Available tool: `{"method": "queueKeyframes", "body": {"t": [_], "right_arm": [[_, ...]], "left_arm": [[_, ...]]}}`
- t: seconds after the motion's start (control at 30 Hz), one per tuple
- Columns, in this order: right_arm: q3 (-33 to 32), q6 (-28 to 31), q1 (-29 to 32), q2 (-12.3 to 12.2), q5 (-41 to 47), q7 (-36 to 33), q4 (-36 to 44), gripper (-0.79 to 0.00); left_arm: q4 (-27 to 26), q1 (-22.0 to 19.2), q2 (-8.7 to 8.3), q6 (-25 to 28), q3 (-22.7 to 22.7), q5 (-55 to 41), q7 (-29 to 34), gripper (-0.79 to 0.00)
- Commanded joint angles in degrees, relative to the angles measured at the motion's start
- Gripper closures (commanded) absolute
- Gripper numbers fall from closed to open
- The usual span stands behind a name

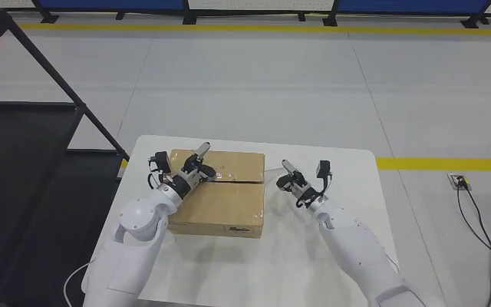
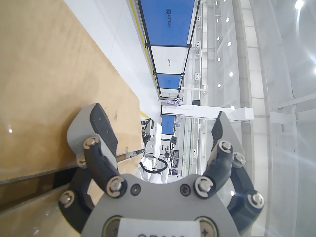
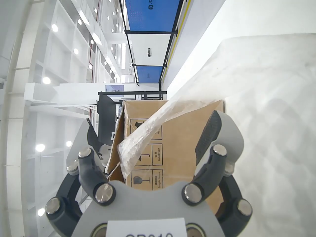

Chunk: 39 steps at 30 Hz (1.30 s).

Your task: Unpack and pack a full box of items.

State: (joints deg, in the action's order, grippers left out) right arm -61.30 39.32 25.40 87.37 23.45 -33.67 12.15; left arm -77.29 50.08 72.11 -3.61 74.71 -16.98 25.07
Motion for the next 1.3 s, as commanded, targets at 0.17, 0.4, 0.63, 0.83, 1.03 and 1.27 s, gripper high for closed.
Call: {"method": "queueKeyframes", "body": {"t": [0.17, 0.4, 0.63, 0.83, 1.03, 1.27], "right_arm": [[0.1, -6.2, 2.6, 0.1, -1.6, 6.3, 7.1, -0.785], [-1.3, -14.7, 3.7, 0.5, 2.1, 5.1, 10.8, -0.785], [-4.0, -16.9, 2.9, 0.6, 9.3, -3.7, 9.5, -0.785], [-6.1, -11.3, 2.8, 0.9, 13.0, -4.5, 8.0, -0.785], [-7.4, -4.7, 3.4, 0.9, 14.5, -6.0, 7.7, -0.785], [-8.3, 3.8, 4.8, 0.6, 12.6, -1.8, 8.5, -0.785]], "left_arm": [[-0.4, 0.0, 0.12, 0.2, -0.2, -0.4, -0.1, -0.785], [-1.4, 0.9, 0.05, 0.4, 0.5, -0.5, -0.6, -0.785], [-2.0, 1.3, 0.00, 0.3, 0.9, -0.6, -0.8, -0.785], [-2.0, 1.5, -0.04, 0.3, 1.3, -0.8, -0.7, -0.785], [-2.0, 1.8, -0.09, 0.6, 1.7, -0.8, -0.6, -0.785], [-2.1, 2.1, -0.14, 0.6, 2.0, -0.9, -0.4, -0.785]]}}
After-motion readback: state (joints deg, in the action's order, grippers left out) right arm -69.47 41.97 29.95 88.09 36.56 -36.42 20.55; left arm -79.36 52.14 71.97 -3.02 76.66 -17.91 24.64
